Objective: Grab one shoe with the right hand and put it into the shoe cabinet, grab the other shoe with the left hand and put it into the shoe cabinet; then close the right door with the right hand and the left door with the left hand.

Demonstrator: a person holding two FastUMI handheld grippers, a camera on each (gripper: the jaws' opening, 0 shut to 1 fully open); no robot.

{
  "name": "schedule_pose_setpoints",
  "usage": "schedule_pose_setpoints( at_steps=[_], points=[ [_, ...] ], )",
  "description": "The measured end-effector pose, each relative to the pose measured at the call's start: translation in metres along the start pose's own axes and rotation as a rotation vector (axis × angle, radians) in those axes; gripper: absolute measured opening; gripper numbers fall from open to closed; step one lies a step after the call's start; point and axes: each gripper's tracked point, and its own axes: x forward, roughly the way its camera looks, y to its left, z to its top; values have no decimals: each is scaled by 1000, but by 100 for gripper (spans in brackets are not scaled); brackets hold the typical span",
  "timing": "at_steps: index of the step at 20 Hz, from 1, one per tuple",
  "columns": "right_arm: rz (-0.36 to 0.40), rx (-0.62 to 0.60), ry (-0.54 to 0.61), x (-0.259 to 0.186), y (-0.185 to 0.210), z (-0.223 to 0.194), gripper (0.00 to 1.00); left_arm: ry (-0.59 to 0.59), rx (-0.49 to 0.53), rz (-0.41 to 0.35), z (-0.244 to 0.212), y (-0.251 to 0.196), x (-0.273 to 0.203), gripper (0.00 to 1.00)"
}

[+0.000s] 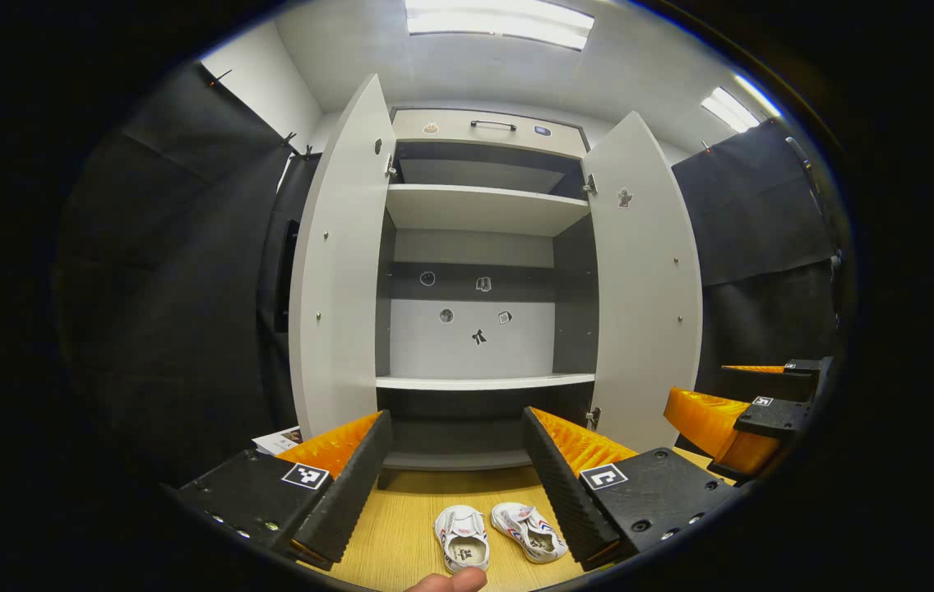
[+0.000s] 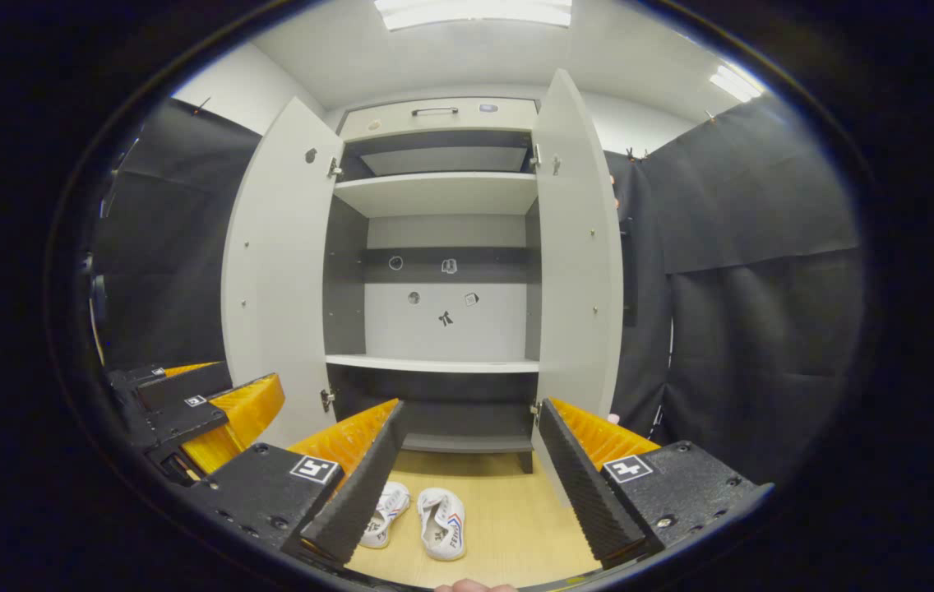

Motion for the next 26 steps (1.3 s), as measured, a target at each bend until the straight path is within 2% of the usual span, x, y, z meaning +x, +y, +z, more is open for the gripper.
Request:
schedule_pose_setpoints(
  at_steps=[9,15,20,26],
  points=[
    [-1,-2,19,3,-1,-9,99,2,4,-6,-2,-2,2,95],
    [16,3,63,6,6,-29,100,4,5,2,-3,2,0,95],
    [43,-19,131,14,19,-65,100,12,7,20,-6,10,-4,95],
    [106,-44,267,30,45,-130,100,20,9,40,-10,24,-11,95]
  ],
)
